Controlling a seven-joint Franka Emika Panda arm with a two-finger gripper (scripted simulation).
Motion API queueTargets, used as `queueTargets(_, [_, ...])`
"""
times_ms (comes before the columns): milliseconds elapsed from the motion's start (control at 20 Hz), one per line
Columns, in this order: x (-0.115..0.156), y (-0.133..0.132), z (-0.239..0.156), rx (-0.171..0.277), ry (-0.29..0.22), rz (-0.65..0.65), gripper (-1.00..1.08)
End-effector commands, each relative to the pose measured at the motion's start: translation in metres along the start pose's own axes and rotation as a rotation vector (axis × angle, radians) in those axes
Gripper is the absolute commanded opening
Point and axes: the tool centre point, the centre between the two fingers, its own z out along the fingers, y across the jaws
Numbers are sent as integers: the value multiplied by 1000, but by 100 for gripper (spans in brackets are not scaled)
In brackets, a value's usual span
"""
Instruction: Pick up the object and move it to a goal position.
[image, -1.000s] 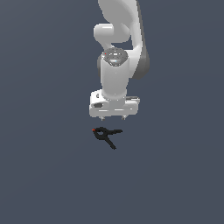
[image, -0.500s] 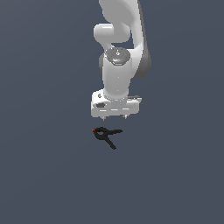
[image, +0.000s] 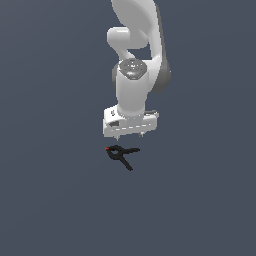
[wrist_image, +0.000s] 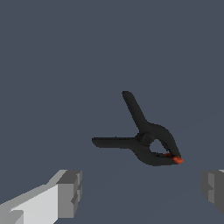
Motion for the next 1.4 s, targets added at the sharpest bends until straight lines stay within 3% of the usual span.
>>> queueTargets(0, [0, 2, 5, -2, -1, -41, 100])
queueTargets(1350, [-3, 33, 77, 5, -3, -746, 100])
